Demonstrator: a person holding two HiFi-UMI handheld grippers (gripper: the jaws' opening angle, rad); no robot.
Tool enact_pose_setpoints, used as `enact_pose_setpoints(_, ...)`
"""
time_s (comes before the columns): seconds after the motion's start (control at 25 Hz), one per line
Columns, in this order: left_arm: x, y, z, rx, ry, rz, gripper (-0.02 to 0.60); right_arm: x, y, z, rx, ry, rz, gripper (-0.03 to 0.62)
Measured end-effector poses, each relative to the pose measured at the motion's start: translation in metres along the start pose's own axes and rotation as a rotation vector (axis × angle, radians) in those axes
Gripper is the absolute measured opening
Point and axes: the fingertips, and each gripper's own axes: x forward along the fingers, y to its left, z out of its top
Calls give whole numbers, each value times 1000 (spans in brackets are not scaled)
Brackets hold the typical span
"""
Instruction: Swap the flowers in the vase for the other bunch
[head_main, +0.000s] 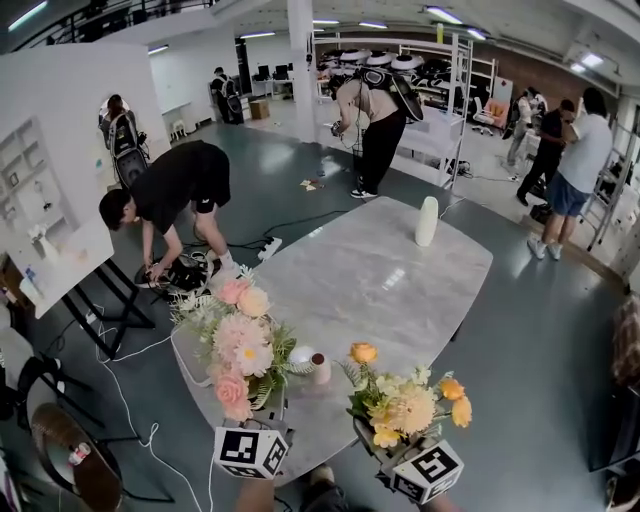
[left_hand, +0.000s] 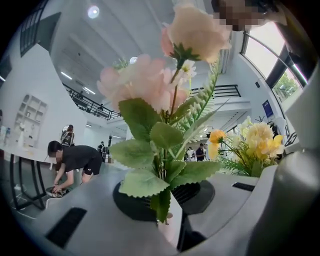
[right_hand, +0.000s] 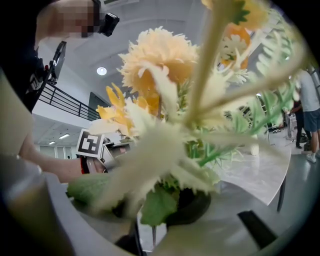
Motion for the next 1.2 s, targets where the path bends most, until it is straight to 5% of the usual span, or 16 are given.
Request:
enact_pose_setpoints(0.64,-31,35,-38,-26,72,97,74,41,1,22,-75,-21,39,103)
enact_pose_setpoints(1.2,10,44,-69,-29,97,44,74,103,-36,61,-128,-82,-4,103)
